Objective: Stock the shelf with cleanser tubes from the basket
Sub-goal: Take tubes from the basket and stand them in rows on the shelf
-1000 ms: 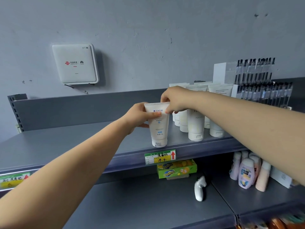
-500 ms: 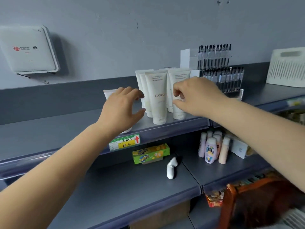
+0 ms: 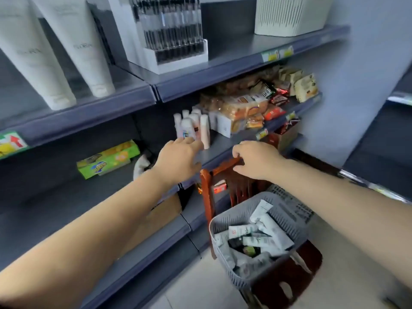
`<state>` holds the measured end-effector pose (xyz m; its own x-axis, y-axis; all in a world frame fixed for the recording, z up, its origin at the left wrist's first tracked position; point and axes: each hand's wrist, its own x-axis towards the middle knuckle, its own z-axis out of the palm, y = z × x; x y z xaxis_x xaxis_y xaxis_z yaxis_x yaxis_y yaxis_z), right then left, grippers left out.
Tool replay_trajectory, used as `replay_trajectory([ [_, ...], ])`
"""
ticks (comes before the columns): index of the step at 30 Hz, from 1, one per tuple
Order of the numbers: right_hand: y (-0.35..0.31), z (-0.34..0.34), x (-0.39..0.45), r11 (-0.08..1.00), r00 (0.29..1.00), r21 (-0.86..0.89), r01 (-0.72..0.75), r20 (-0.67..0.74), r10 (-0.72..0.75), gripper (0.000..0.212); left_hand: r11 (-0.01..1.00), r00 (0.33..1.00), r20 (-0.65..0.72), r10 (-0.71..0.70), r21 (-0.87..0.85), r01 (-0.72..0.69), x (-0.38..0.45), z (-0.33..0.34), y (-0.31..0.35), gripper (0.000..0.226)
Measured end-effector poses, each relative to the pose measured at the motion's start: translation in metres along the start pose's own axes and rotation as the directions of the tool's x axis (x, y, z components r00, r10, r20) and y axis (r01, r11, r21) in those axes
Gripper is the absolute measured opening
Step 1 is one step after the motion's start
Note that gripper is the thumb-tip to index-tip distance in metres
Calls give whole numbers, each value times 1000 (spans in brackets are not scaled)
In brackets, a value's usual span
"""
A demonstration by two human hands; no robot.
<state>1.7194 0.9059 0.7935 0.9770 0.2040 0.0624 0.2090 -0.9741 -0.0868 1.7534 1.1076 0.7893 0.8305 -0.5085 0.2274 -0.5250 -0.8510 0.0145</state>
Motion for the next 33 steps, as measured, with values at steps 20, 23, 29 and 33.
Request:
replay_trajectory([
  [20, 166, 229, -57, 667, 671, 300, -682, 619, 408, 31, 968, 696, 716, 52, -209, 142, 29, 271, 91, 46],
  [23, 182, 278, -47, 567, 572, 273, -777, 684, 454, 51, 964, 649, 756, 86, -228, 137, 44, 321, 98, 49],
  [29, 204, 376, -38, 354, 392, 211, -911, 712, 582, 55, 952, 552, 827, 108, -245, 181, 57, 416, 119, 48],
  [33, 215, 438, -38, 172, 245, 176, -969, 740, 627, 66, 948, 496, 859, 125, -252, 197, 55, 473, 137, 51],
])
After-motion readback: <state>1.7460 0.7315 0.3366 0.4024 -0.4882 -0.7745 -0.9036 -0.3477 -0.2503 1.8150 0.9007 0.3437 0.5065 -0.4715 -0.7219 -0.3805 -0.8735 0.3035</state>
